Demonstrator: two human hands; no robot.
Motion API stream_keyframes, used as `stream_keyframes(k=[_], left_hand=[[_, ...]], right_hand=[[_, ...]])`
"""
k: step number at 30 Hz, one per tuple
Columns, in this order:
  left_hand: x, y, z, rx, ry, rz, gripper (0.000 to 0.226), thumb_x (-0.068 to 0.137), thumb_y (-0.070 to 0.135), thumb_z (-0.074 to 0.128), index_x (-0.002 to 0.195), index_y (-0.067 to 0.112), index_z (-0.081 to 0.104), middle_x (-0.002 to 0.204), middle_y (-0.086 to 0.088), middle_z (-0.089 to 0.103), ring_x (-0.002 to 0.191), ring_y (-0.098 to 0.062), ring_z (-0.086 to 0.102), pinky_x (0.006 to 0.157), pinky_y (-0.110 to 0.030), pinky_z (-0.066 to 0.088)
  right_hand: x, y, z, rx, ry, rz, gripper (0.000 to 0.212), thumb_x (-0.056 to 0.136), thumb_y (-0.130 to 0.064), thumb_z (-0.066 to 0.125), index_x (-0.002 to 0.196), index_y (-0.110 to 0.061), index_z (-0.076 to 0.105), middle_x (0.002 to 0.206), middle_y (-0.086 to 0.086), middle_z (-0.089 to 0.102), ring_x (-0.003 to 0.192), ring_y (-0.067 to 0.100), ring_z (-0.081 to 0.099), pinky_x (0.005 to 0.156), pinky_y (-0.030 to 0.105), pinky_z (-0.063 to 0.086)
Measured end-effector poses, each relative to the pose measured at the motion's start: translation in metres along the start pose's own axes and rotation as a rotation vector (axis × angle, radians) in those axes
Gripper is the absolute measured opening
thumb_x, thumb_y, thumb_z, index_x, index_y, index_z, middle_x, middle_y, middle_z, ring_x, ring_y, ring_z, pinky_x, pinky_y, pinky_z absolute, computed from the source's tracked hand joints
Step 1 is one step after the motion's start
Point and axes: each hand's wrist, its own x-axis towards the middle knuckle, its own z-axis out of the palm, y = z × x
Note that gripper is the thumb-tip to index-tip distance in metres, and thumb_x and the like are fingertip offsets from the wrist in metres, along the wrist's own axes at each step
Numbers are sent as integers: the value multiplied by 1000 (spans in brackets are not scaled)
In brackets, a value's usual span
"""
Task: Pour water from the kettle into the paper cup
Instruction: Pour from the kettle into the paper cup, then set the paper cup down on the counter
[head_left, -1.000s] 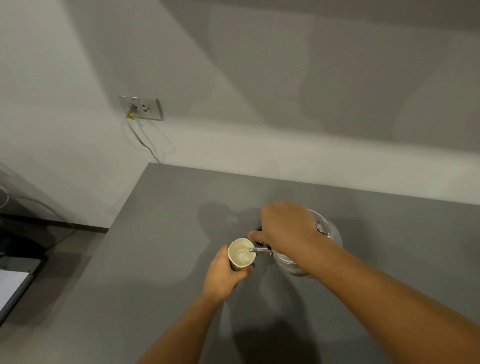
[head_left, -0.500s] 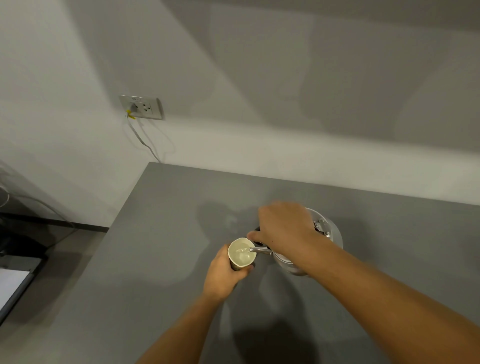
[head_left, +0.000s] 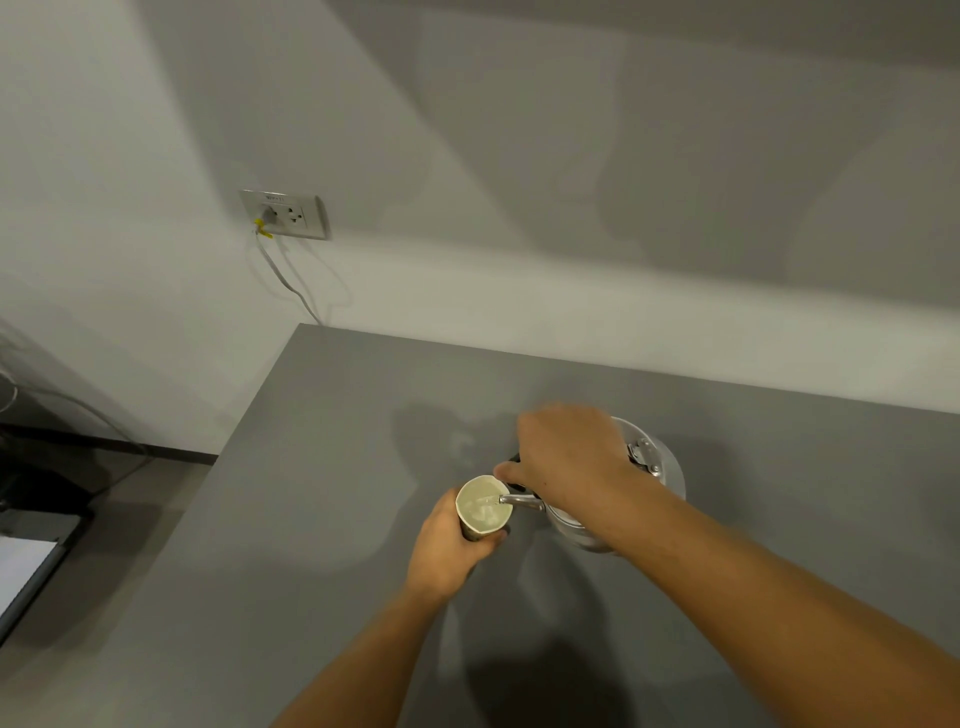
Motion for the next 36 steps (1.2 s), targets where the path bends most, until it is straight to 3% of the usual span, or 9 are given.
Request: stream_keyframes(k=[8, 15, 19, 23, 27, 29, 31, 33, 36], left_hand=[[-1, 3, -3, 0, 0, 8, 59, 68, 35, 94, 119, 33, 64, 106, 19, 75, 99, 6, 68, 79, -15, 50], [-6, 10, -7, -10, -24, -4, 58, 68, 33, 95, 114, 38, 60, 107, 17, 74, 98, 4, 69, 79, -17, 50], [-8, 14, -10, -36, -32, 15, 67, 67, 32, 97, 122, 38, 60, 111, 20, 74, 104, 4, 69, 88, -20, 54], [-14, 18, -17, -62, -42, 47, 78, 66, 38, 98, 133, 35, 58, 121, 18, 72, 112, 2, 67, 96, -21, 53], [-10, 31, -21, -65, -21, 50, 57, 77, 52, 86, 127, 36, 63, 118, 15, 73, 108, -4, 71, 94, -29, 57], [15, 67, 4, 0, -63, 102, 37, 90, 51, 75, 123, 36, 67, 116, 14, 74, 107, -5, 70, 97, -36, 57], [24, 74, 0, -2, -24, 86, 23, 98, 47, 65, 118, 36, 70, 114, 15, 76, 107, 2, 69, 101, -36, 55], [43, 83, 6, 35, -23, 82, 19, 101, 47, 58, 111, 37, 70, 108, 15, 77, 103, 5, 70, 102, -34, 54], [68, 93, 8, 85, -5, 50, 22, 103, 51, 52, 107, 38, 69, 103, 12, 76, 101, -7, 71, 98, -36, 52]], right_hand=[[-5, 19, 6, 71, 2, 62, 49, 79, -52, 67, 52, -19, 43, 54, -2, 44, 53, 22, 47, 45, 28, 22], [-18, 55, 16, 292, -75, 232, 53, 75, -68, 67, 68, -15, 68, 61, 0, 66, 60, 17, 59, 50, 27, 36], [-26, 69, 21, 398, -81, 254, 56, 75, -71, 68, 66, -16, 67, 65, 2, 72, 64, 19, 66, 53, 29, 40], [-35, 77, 27, 445, -48, 281, 58, 72, -72, 69, 56, -17, 60, 51, -1, 65, 49, 14, 57, 49, 28, 35], [-39, 93, 27, 519, -34, 305, 62, 71, -74, 69, 47, -21, 47, 33, -14, 52, 33, 3, 49, 45, 28, 30], [-47, 141, 24, 612, 55, 395, 64, 69, -75, 68, 48, -19, 46, 33, -13, 48, 31, 1, 45, 45, 28, 30], [-44, 152, 24, 641, 29, 373, 64, 67, -77, 68, 50, -19, 48, 34, -10, 44, 32, 5, 41, 47, 28, 31], [-37, 174, 26, 699, 32, 387, 62, 67, -77, 68, 48, -22, 49, 34, -10, 41, 33, 4, 41, 47, 28, 29], [-25, 199, 27, 758, 59, 408, 65, 71, -72, 72, 43, -22, 42, 35, -9, 37, 33, 6, 36, 48, 28, 27]])
